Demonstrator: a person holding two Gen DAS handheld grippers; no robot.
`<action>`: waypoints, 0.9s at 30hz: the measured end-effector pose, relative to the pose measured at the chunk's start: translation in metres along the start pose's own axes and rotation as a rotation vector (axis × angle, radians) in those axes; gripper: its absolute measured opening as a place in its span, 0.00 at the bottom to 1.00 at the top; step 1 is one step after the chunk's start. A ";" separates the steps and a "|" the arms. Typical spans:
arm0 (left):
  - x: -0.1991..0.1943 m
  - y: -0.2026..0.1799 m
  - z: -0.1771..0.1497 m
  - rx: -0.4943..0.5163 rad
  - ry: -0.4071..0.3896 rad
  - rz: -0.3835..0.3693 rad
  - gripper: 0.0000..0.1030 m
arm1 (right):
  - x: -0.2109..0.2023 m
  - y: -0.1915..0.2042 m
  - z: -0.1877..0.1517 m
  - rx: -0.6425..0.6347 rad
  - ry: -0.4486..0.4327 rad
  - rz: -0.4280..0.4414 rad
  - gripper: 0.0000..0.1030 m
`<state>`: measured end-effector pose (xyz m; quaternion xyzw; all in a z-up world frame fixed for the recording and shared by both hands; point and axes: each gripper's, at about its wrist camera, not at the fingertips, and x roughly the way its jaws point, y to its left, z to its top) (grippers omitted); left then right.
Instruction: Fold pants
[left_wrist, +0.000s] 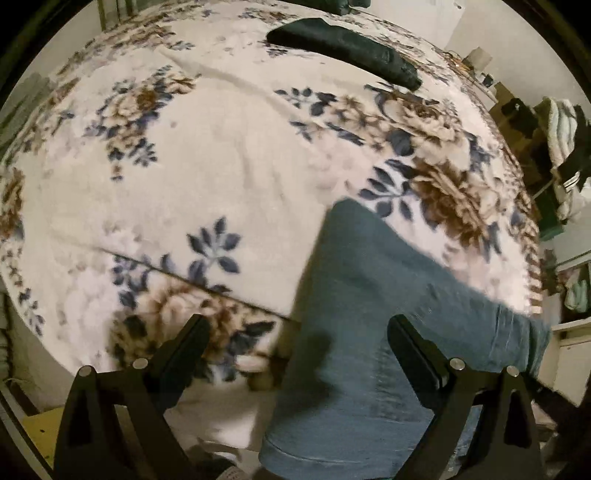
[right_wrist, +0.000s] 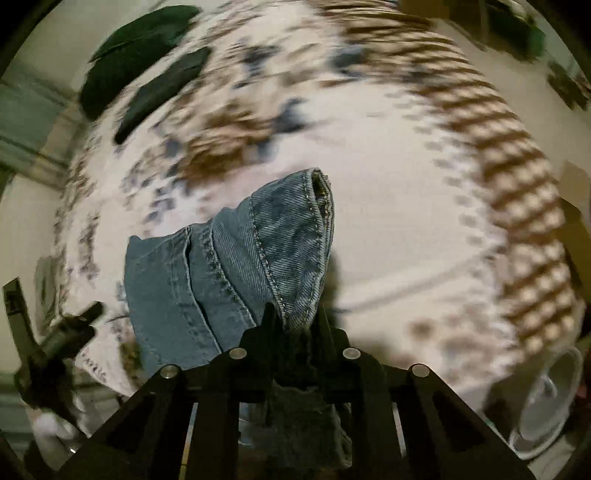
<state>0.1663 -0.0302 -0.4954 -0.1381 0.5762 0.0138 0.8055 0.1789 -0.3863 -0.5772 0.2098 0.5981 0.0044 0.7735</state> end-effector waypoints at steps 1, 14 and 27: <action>0.004 -0.004 0.002 0.003 0.007 -0.004 0.95 | -0.002 -0.013 0.001 0.006 -0.002 -0.030 0.18; 0.098 -0.008 0.016 -0.039 0.146 -0.154 1.00 | 0.057 -0.058 0.028 -0.014 -0.011 -0.170 0.20; 0.069 -0.007 -0.034 -0.083 0.267 -0.341 1.00 | 0.000 -0.090 -0.022 0.309 0.066 0.107 0.70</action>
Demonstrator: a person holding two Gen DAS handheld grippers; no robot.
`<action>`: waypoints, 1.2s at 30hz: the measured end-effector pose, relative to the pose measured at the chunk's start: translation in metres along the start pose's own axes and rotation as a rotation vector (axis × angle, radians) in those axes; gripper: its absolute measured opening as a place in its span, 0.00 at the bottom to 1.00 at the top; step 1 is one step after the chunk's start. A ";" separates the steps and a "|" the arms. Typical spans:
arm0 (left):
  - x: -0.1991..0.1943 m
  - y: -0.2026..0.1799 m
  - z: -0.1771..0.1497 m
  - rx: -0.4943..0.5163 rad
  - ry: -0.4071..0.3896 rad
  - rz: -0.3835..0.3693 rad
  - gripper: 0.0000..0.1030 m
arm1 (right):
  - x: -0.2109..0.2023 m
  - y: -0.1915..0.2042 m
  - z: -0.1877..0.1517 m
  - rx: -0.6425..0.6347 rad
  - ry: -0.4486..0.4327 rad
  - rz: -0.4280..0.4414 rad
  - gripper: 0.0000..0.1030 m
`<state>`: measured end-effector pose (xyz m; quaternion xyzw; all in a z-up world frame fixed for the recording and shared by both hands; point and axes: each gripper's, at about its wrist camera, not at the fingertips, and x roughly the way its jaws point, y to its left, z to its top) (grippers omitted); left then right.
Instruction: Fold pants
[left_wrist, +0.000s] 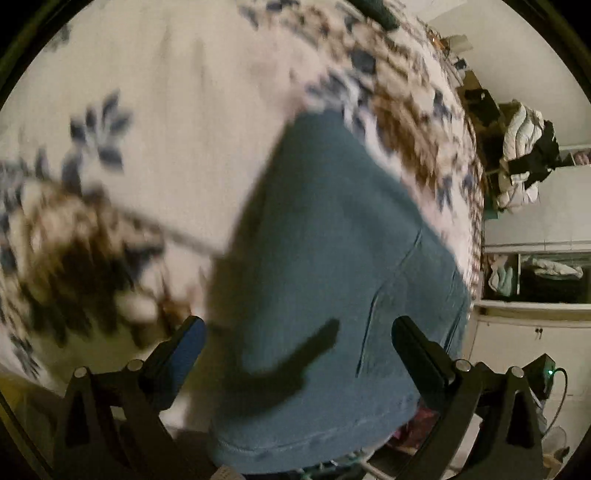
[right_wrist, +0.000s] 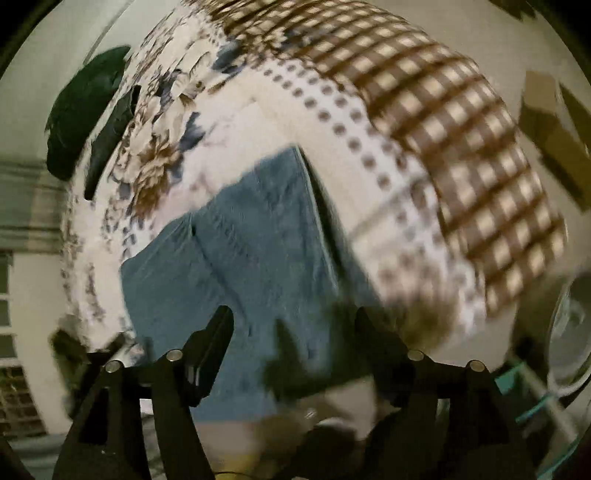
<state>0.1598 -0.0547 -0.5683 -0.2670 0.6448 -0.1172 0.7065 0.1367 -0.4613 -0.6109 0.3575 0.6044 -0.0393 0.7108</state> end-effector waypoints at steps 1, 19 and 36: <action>0.007 0.001 -0.005 -0.002 0.018 0.005 1.00 | 0.002 -0.006 -0.012 0.043 0.020 0.041 0.70; 0.049 -0.010 -0.005 0.083 0.046 0.062 1.00 | 0.101 -0.016 -0.064 0.193 0.024 0.374 0.74; 0.024 0.000 -0.004 -0.011 -0.037 -0.104 0.36 | 0.122 0.019 -0.055 0.101 0.030 0.351 0.33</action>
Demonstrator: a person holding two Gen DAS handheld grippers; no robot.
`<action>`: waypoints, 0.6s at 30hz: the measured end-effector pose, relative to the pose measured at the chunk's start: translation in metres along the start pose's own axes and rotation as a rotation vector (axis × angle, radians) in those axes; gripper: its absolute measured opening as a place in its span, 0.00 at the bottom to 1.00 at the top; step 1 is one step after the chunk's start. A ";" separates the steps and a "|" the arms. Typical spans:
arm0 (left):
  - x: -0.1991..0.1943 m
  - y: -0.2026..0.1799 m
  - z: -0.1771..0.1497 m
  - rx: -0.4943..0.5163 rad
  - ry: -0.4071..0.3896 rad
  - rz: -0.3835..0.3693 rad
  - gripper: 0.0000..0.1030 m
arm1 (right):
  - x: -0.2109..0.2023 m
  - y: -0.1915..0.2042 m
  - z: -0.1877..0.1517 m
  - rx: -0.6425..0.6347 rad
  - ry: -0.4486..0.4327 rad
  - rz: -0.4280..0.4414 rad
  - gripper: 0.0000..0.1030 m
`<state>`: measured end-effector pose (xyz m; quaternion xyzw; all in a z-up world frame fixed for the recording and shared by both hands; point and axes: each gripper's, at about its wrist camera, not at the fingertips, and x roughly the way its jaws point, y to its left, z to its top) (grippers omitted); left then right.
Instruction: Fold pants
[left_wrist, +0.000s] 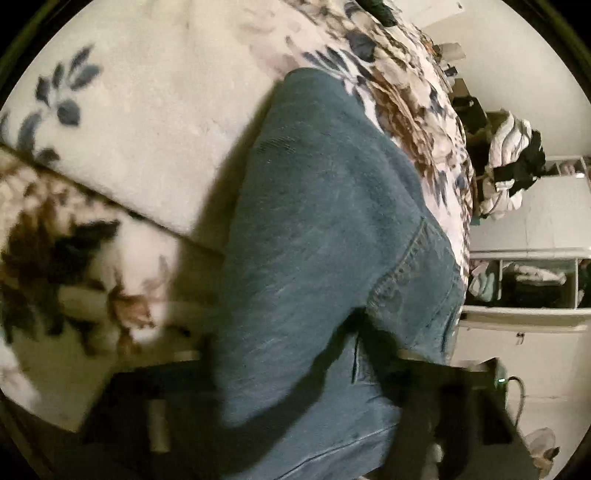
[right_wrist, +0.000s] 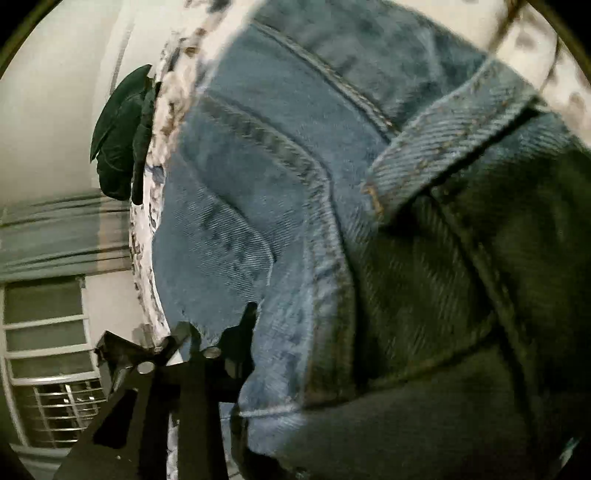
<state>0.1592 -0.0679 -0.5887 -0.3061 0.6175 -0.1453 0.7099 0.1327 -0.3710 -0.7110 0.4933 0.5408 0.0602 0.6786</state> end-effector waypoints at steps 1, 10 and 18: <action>-0.004 0.000 -0.002 -0.004 -0.008 -0.013 0.29 | -0.005 0.007 -0.004 -0.012 -0.015 -0.003 0.31; -0.062 -0.037 -0.015 0.015 -0.090 -0.076 0.22 | -0.068 0.074 -0.019 -0.134 -0.076 -0.025 0.25; -0.116 -0.100 0.009 0.059 -0.137 -0.090 0.22 | -0.140 0.132 -0.011 -0.242 -0.087 -0.008 0.25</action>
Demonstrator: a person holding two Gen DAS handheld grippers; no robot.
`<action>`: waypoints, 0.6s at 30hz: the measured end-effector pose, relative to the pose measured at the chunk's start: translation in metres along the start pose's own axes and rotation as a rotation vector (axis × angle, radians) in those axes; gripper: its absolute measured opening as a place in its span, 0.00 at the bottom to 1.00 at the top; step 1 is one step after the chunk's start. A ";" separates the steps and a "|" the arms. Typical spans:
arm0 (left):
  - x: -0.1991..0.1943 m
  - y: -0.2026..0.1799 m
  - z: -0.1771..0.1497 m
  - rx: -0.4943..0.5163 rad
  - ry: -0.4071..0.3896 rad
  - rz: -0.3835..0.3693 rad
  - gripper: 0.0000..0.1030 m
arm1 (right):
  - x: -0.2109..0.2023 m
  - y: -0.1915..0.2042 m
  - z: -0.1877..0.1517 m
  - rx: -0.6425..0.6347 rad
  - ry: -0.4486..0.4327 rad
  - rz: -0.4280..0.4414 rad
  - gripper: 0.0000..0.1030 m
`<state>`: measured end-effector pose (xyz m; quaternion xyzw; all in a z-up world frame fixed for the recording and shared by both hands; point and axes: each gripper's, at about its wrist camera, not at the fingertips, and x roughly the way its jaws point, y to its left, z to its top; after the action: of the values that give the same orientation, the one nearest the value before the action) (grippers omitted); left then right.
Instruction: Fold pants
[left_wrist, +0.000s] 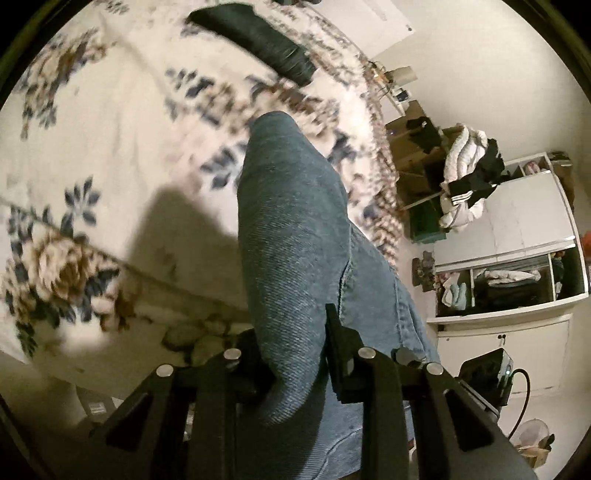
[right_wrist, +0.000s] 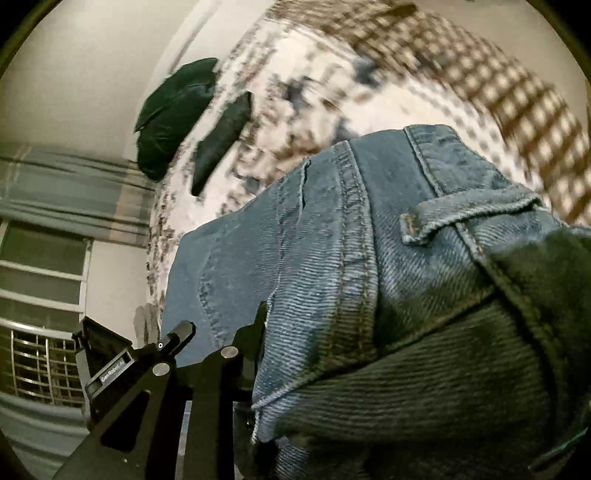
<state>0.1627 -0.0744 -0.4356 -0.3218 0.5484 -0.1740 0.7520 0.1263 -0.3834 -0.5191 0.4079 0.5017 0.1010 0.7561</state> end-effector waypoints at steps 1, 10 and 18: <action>-0.005 -0.007 0.008 -0.002 -0.010 -0.002 0.22 | -0.004 0.010 0.008 -0.009 -0.006 0.004 0.25; -0.023 -0.025 0.132 -0.031 -0.113 -0.053 0.22 | 0.021 0.129 0.113 -0.117 -0.075 0.038 0.25; 0.002 0.022 0.332 -0.021 -0.127 -0.072 0.22 | 0.155 0.227 0.228 -0.127 -0.152 0.056 0.25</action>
<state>0.4726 0.0377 -0.3880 -0.3594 0.4893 -0.1742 0.7752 0.4500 -0.2671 -0.4240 0.3795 0.4239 0.1226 0.8132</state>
